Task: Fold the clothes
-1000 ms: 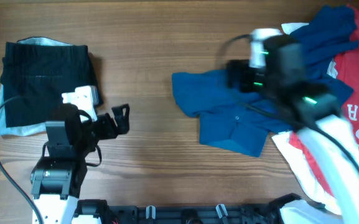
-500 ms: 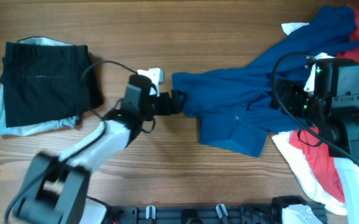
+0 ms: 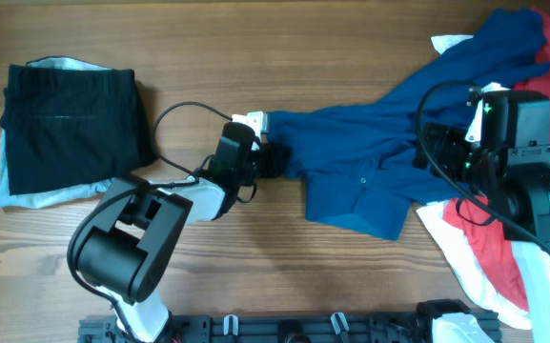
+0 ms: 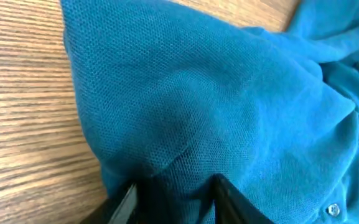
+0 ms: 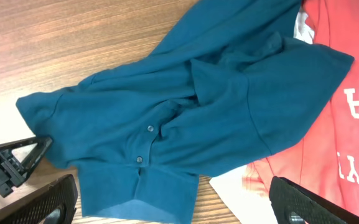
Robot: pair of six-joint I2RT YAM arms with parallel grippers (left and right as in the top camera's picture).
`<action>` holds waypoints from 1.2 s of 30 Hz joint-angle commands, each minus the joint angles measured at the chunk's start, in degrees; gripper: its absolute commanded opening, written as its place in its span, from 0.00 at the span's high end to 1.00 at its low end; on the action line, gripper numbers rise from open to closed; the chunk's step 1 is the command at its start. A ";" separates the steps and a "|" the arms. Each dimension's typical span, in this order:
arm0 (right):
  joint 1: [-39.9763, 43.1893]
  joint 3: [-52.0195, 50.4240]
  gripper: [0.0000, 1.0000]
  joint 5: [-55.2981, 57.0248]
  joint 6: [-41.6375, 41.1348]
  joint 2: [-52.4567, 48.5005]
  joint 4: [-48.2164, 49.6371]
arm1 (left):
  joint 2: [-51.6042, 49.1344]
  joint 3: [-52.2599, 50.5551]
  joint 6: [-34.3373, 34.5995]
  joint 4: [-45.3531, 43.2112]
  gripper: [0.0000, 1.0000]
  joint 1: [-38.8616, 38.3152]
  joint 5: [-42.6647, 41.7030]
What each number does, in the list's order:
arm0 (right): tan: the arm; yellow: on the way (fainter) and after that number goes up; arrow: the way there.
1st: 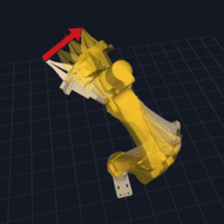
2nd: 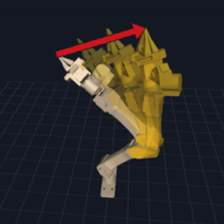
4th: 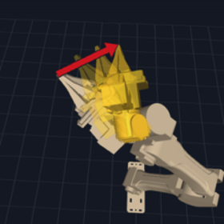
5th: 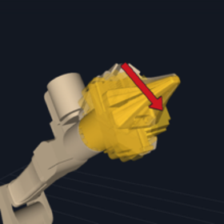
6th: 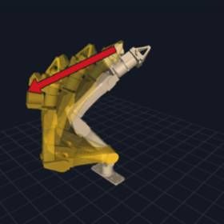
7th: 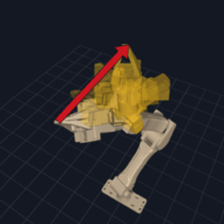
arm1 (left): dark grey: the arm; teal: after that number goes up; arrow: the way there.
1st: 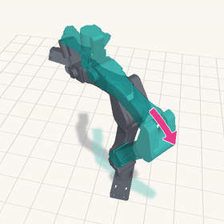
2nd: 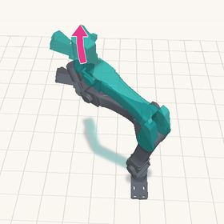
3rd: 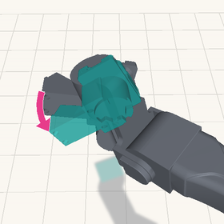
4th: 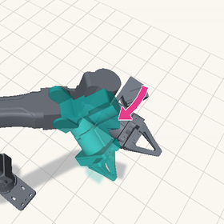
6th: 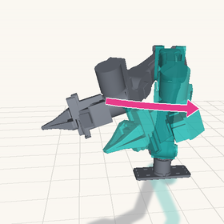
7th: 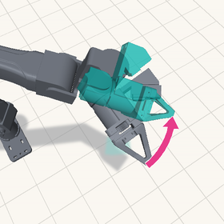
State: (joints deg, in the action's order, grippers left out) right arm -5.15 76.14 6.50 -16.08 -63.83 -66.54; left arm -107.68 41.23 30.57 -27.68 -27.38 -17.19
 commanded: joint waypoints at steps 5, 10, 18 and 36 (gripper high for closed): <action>0.24 0.63 0.00 0.87 -0.57 0.70 -0.39 | 1.09 0.15 -0.07 -2.93 0.96 1.36 0.31; 0.24 0.63 0.00 1.51 -0.59 0.68 -0.22 | 10.82 6.19 -0.35 4.66 0.96 16.35 -2.69; 0.24 0.63 0.00 1.49 -0.50 0.66 -0.15 | 12.15 24.76 -1.81 22.16 0.00 34.67 -10.82; 0.24 0.24 0.07 1.46 -2.16 -10.01 -4.26 | 6.69 17.97 8.41 50.36 0.01 4.15 -4.79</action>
State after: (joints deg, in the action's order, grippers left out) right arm -5.15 76.14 6.70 -17.21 -70.54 -69.80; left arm -97.06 60.16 33.04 25.45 -18.81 -25.50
